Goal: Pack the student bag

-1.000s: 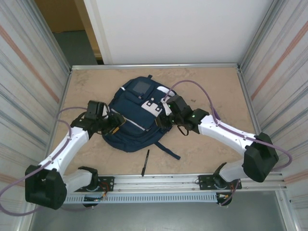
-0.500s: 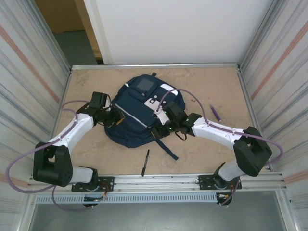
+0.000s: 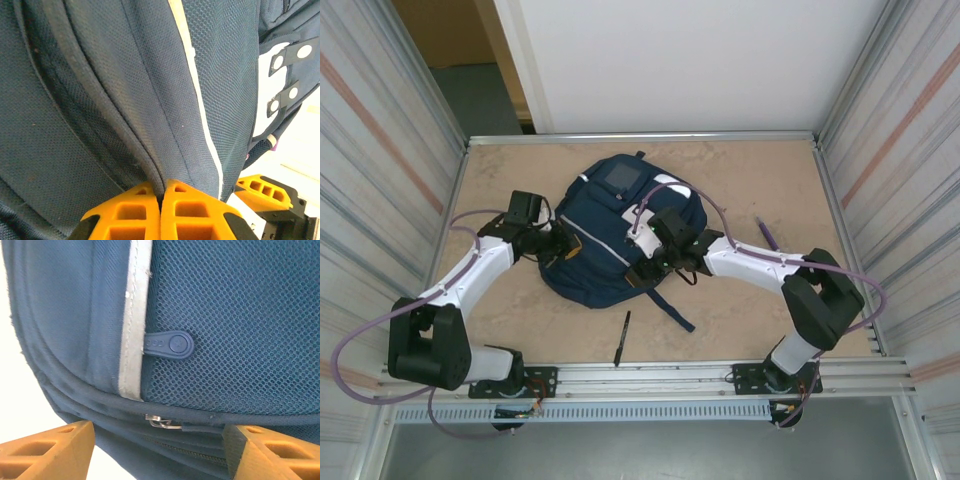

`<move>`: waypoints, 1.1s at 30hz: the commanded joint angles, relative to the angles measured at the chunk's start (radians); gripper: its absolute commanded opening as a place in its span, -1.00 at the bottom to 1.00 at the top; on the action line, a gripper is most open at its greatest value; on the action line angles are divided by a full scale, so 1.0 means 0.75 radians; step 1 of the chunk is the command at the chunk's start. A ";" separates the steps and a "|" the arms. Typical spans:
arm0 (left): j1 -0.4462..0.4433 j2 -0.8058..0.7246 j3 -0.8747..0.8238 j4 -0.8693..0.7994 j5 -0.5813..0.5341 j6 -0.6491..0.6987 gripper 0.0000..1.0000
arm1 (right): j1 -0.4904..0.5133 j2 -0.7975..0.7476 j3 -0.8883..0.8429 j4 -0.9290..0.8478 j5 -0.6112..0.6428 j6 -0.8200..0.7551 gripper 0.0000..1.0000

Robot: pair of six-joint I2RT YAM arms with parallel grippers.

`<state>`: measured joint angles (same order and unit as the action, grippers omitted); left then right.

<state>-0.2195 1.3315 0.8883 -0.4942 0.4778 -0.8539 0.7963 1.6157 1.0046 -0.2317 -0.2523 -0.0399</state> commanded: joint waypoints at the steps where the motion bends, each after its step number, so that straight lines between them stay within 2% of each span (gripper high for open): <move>1: -0.012 -0.022 0.039 -0.036 0.144 0.006 -1.00 | -0.001 0.044 0.057 0.015 0.065 -0.079 0.37; 3: -0.008 -0.023 0.039 -0.044 0.150 0.014 -1.00 | -0.001 0.048 0.054 0.033 0.081 -0.080 0.38; 4: -0.001 -0.022 0.037 -0.044 0.159 0.016 -1.00 | -0.002 0.045 0.048 0.048 0.092 -0.082 0.51; 6: 0.021 -0.013 0.029 -0.038 0.199 0.014 -1.00 | -0.006 0.037 0.036 0.059 0.108 -0.095 0.54; 11: 0.046 0.025 0.019 0.004 0.335 -0.009 -1.00 | -0.015 0.049 0.027 0.094 0.077 -0.086 0.53; 16: 0.066 0.038 -0.014 0.065 0.399 -0.040 -1.00 | -0.018 0.074 0.032 0.105 0.033 -0.051 0.46; 20: 0.083 0.027 -0.057 0.090 0.405 -0.061 -1.00 | -0.030 0.065 0.045 0.098 -0.075 -0.002 0.25; 27: 0.082 0.004 -0.091 0.093 0.377 -0.054 -1.00 | -0.019 0.046 0.077 0.034 -0.164 0.022 -0.41; 33: 0.082 0.010 -0.107 0.123 0.380 -0.066 -1.00 | -0.002 0.002 0.098 -0.024 -0.226 0.061 -0.73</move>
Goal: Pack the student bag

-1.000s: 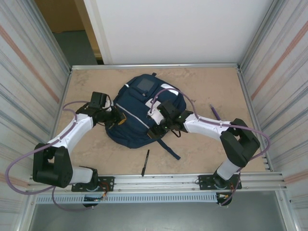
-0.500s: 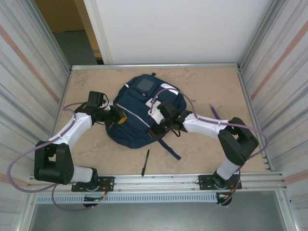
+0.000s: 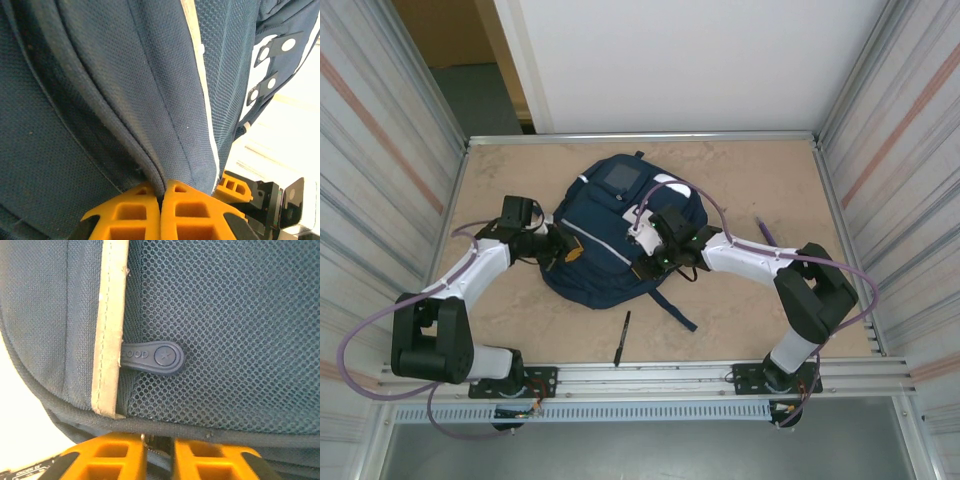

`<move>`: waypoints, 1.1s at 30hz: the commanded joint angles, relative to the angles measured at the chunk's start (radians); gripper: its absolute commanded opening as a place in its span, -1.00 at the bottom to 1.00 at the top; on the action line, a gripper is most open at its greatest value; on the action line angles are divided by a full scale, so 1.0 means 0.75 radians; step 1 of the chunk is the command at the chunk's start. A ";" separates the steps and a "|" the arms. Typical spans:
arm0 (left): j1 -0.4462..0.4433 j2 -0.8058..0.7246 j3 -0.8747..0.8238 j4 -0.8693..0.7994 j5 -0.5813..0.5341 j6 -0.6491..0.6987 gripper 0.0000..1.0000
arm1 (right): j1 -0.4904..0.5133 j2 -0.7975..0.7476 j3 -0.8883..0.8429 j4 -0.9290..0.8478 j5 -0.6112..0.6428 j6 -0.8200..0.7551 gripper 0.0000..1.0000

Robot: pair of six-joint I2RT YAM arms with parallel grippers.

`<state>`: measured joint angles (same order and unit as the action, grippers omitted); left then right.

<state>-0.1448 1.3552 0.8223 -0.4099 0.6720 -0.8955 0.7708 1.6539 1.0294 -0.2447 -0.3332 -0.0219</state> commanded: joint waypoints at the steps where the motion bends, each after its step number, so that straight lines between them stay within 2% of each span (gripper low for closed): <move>1: -0.017 -0.022 -0.025 0.022 0.121 -0.017 -1.00 | 0.033 -0.051 0.073 -0.022 -0.116 0.045 -0.76; 8: -0.018 -0.033 -0.045 0.059 0.117 -0.041 -1.00 | 0.044 -0.042 0.093 -0.039 -0.183 0.139 -1.00; 15: -0.018 -0.060 -0.083 0.111 0.098 -0.095 -1.00 | 0.136 -0.018 0.168 -0.106 -0.155 0.326 -1.00; 19: -0.021 -0.078 -0.136 0.197 0.113 -0.153 -1.00 | 0.243 0.022 0.195 -0.091 -0.106 0.390 -0.83; 24: -0.022 -0.125 -0.206 0.256 0.088 -0.203 -1.00 | 0.337 0.092 0.309 -0.247 0.083 0.300 -0.61; 29: -0.014 -0.140 -0.225 0.259 0.080 -0.200 -1.00 | 0.302 0.132 0.389 -0.389 0.163 0.153 -0.50; 33: 0.012 -0.134 -0.236 0.278 0.097 -0.206 -1.00 | 0.251 0.142 0.448 -0.469 0.083 0.122 -0.40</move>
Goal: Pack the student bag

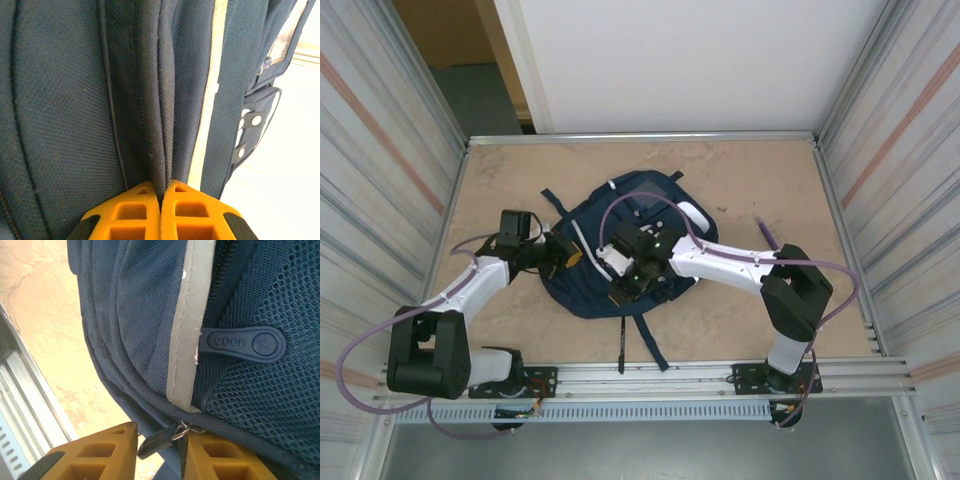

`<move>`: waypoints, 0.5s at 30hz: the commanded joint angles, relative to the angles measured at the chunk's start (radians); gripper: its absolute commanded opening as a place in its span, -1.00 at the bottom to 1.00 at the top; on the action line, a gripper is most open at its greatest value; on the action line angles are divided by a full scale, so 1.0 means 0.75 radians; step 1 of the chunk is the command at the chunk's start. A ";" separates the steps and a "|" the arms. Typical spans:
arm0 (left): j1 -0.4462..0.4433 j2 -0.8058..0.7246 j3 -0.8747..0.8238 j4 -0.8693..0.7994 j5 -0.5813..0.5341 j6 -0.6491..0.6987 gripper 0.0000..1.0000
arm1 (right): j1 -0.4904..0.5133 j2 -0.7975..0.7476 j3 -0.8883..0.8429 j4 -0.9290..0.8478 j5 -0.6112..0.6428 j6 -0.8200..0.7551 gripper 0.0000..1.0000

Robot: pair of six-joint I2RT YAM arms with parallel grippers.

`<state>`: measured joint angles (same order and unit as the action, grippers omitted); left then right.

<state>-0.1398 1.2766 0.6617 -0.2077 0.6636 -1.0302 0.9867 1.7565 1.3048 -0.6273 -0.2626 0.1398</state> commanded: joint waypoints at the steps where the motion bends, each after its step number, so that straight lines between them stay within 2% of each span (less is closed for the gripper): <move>1: 0.009 -0.025 -0.013 0.000 0.118 -0.009 -1.00 | -0.034 0.007 0.072 0.054 -0.035 -0.107 -0.36; 3: 0.024 -0.008 0.020 -0.048 0.146 0.053 -0.98 | -0.022 0.010 0.079 0.046 -0.035 -0.122 -0.28; 5: 0.044 0.001 0.058 -0.122 0.159 0.133 -0.64 | -0.020 0.003 0.081 0.033 -0.032 -0.126 -0.24; 7: 0.070 -0.004 0.101 -0.212 0.154 0.215 -0.21 | -0.029 -0.014 0.066 0.045 -0.042 -0.110 -0.22; 8: 0.081 -0.009 0.122 -0.265 0.142 0.257 -0.13 | -0.038 -0.021 0.058 0.057 -0.052 -0.098 -0.22; 13: 0.094 -0.129 0.196 -0.508 0.001 0.427 -0.01 | -0.063 -0.065 0.033 0.065 -0.068 -0.027 -0.11; 15: 0.056 -0.215 0.181 -0.567 -0.061 0.452 0.01 | -0.069 -0.117 -0.002 0.084 0.010 0.034 -0.02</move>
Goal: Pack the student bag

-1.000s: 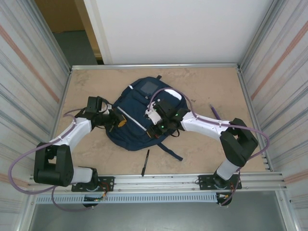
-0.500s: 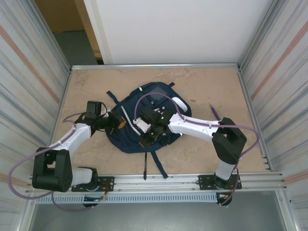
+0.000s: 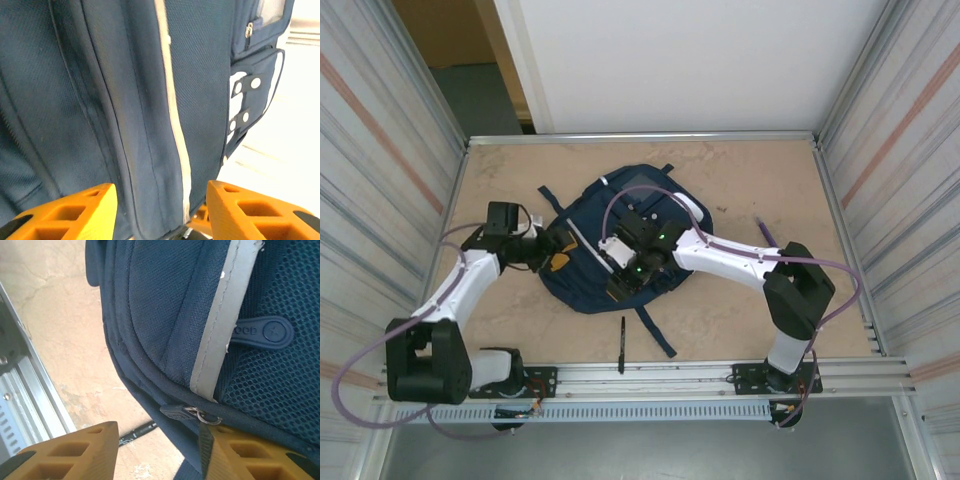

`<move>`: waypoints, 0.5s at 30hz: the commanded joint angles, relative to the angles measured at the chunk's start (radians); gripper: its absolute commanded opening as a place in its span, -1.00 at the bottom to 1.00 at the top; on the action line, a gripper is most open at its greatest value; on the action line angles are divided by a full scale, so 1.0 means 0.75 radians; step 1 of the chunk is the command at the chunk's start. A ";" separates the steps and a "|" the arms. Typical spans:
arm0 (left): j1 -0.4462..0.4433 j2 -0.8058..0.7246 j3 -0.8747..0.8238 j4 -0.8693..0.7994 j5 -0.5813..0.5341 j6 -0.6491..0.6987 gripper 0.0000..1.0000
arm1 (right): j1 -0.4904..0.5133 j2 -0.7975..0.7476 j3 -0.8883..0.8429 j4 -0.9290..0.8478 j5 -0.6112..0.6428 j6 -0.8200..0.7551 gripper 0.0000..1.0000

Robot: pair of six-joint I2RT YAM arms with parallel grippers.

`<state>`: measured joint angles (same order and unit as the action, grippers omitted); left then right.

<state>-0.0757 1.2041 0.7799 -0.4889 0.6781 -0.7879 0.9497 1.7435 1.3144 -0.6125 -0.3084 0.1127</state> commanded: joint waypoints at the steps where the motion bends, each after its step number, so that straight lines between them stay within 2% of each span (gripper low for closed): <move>1: -0.055 -0.163 0.016 -0.219 -0.106 0.145 0.01 | -0.022 -0.123 -0.036 0.080 0.103 0.107 0.02; 5: -0.255 -0.322 -0.066 -0.291 -0.228 0.095 0.01 | -0.023 -0.253 -0.142 0.117 0.311 0.300 0.10; 10: -0.661 -0.461 -0.114 -0.276 -0.570 -0.122 -0.04 | 0.003 -0.351 -0.184 0.046 0.851 0.446 0.27; 11: -0.755 -0.468 -0.114 -0.264 -0.665 -0.175 -0.06 | -0.008 -0.359 -0.177 0.020 0.960 0.500 0.43; 12: -0.851 -0.464 -0.114 -0.246 -0.757 -0.226 -0.07 | -0.026 -0.361 -0.168 -0.027 1.062 0.570 0.81; 13: -0.929 -0.449 -0.114 -0.220 -0.821 -0.259 -0.08 | -0.047 -0.362 -0.154 -0.077 1.127 0.647 0.98; 15: -1.070 -0.378 -0.088 -0.188 -0.944 -0.305 -0.08 | -0.125 -0.354 -0.123 -0.221 1.166 0.852 0.98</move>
<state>-0.7834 0.8803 0.7040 -0.6502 0.2073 -0.9058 0.9173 1.4895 1.1923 -0.6228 0.3439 0.5091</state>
